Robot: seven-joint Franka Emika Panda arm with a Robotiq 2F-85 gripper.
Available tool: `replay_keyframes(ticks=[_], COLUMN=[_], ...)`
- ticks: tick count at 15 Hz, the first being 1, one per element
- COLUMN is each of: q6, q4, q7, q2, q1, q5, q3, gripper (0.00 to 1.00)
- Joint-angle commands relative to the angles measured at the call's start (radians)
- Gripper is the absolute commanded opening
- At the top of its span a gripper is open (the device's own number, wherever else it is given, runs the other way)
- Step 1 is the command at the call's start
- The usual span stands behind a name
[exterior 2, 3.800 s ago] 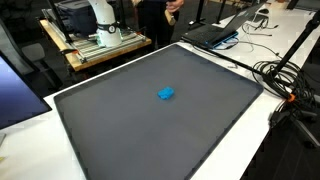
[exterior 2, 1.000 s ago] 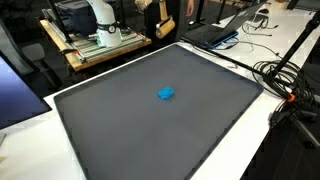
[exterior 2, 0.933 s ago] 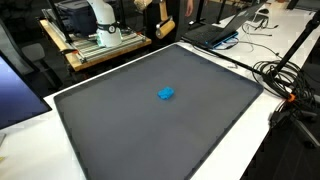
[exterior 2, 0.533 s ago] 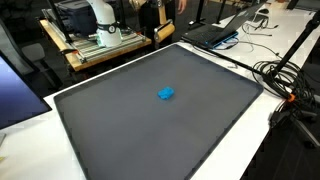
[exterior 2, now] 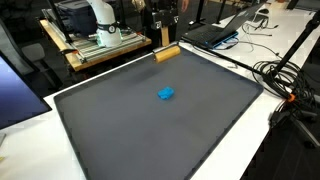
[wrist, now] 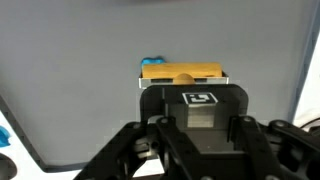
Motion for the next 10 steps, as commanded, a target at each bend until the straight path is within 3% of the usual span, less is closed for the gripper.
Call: replay_keyframes(ticks=[1, 10], q6=[-0.008, -0.066], q4=[0.135, 0.291], q7=[0.15, 0.294], q2=[0.142, 0.353], q1=[-0.005, 0.011], q5=[-0.063, -0.055], q3=[-0.001, -0.048], gripper=[0.22, 0.22])
